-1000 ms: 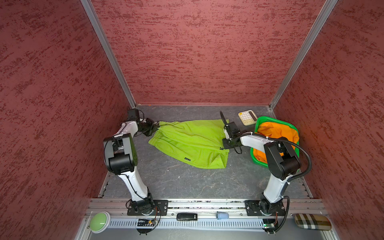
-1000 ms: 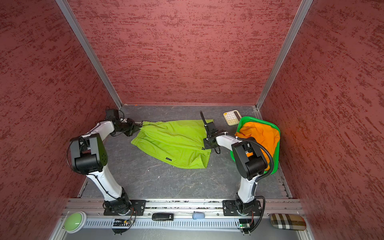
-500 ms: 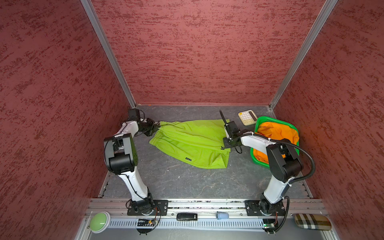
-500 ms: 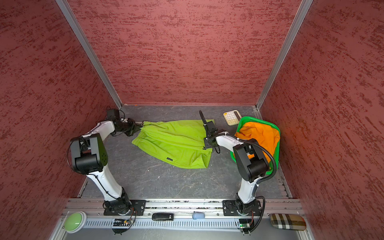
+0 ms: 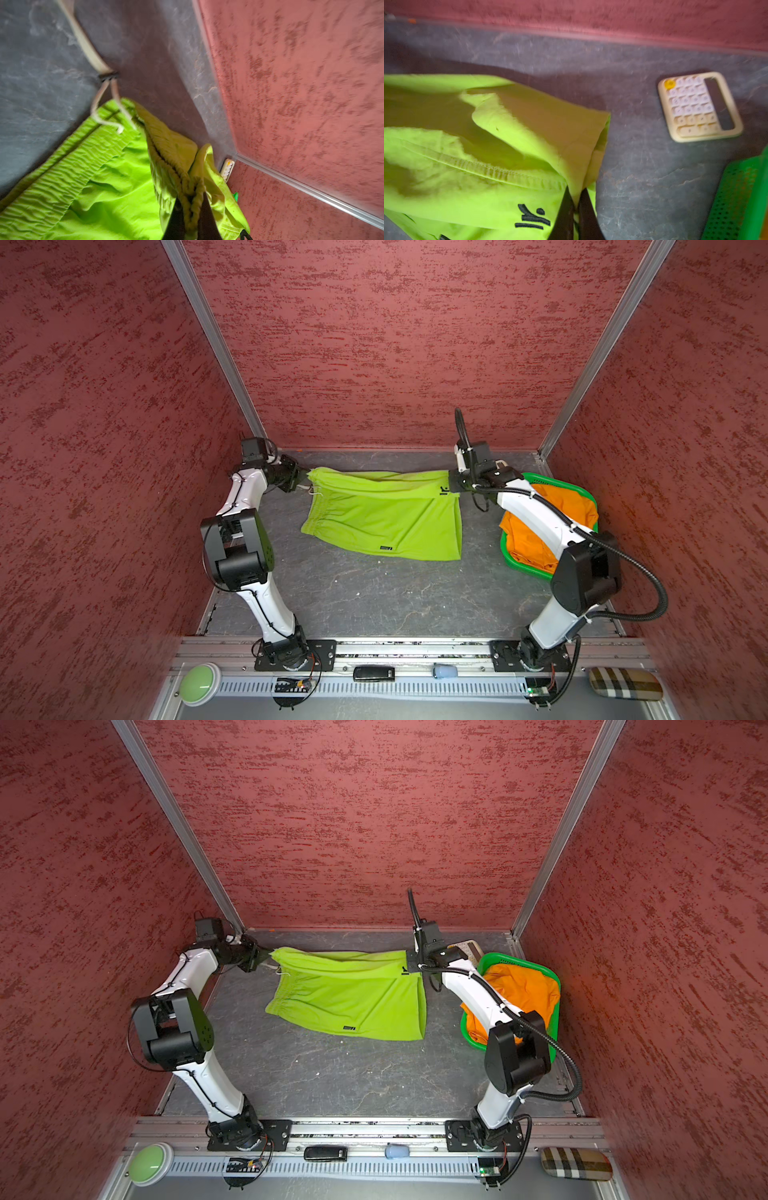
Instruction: Fold and stack the shorts
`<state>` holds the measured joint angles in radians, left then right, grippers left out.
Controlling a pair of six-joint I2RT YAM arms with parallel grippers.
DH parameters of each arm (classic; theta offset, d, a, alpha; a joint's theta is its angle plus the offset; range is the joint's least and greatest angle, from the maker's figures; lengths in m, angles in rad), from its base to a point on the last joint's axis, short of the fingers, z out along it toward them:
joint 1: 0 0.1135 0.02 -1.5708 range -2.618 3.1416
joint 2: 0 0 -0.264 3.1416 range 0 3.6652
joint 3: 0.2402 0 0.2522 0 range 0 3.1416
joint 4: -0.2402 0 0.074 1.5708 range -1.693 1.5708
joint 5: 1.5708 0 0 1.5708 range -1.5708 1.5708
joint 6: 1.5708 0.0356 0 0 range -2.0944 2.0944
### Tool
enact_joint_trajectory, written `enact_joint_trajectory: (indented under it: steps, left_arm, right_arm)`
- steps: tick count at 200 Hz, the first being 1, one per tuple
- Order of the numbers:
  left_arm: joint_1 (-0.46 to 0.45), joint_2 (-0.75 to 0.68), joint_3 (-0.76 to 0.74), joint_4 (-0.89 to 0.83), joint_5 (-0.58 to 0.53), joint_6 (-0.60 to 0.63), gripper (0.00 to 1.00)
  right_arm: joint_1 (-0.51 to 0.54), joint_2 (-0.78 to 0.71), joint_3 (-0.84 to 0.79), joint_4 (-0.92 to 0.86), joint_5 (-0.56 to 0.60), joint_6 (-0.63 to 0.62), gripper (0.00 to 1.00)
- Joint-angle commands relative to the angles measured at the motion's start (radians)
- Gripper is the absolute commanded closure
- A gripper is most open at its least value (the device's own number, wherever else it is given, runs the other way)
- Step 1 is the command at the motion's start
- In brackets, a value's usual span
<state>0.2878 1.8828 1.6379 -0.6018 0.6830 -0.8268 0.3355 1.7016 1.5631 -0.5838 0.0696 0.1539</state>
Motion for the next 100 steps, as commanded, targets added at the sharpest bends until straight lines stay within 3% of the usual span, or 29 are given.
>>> enact_joint_trajectory:
  steps: [1, 22, 42, 100]
  left_arm:
    - [0.012, 0.02, 0.165, -0.018, 0.015, -0.038, 1.0]
    - [0.026, 0.042, 0.243, -0.051, 0.022, -0.046, 1.0]
    - [0.036, 0.021, 0.208, -0.044, 0.009, -0.036, 1.0]
    - [0.017, -0.054, -0.186, 0.103, 0.016, -0.022, 1.0]
  right_arm:
    - [-0.073, -0.023, 0.142, -0.048, -0.056, 0.009, 1.0]
    - [-0.092, 0.012, 0.189, -0.099, -0.056, -0.028, 1.0]
    - [-0.091, 0.017, 0.124, -0.103, -0.089, -0.032, 1.0]
    - [-0.075, -0.01, -0.294, 0.073, -0.205, 0.05, 1.0]
